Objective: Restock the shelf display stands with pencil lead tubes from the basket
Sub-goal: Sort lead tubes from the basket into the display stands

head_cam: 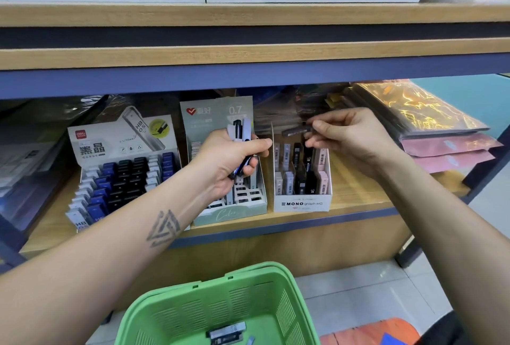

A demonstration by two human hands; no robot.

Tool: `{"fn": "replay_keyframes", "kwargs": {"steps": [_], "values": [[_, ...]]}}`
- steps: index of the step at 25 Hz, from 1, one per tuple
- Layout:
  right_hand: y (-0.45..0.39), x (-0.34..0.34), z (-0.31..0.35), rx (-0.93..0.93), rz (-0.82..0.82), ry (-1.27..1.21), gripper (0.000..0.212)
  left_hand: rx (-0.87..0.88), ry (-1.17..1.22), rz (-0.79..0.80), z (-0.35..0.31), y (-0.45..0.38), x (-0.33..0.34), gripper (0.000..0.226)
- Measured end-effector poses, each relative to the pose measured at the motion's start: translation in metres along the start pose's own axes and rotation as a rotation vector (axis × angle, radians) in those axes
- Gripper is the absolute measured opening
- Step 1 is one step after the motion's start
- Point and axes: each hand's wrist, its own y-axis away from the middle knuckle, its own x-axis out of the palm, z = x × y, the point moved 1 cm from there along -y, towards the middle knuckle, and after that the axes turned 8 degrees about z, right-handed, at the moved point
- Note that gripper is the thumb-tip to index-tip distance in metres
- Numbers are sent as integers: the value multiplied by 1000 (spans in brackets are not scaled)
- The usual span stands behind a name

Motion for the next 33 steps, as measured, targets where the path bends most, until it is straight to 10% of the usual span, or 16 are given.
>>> {"fn": "replay_keyframes", "kwargs": {"steps": [11,20,33], "values": [[10,-1,-3,31,162,300,13,49,-248,5,16,-6,30,27],[-4,-5,10,-99,-212,944,18,94,-150,-26,4,-9,16,27],[-16,24,-27,-141,-232,1500,12,92,-137,3,3,0,7,30]]}}
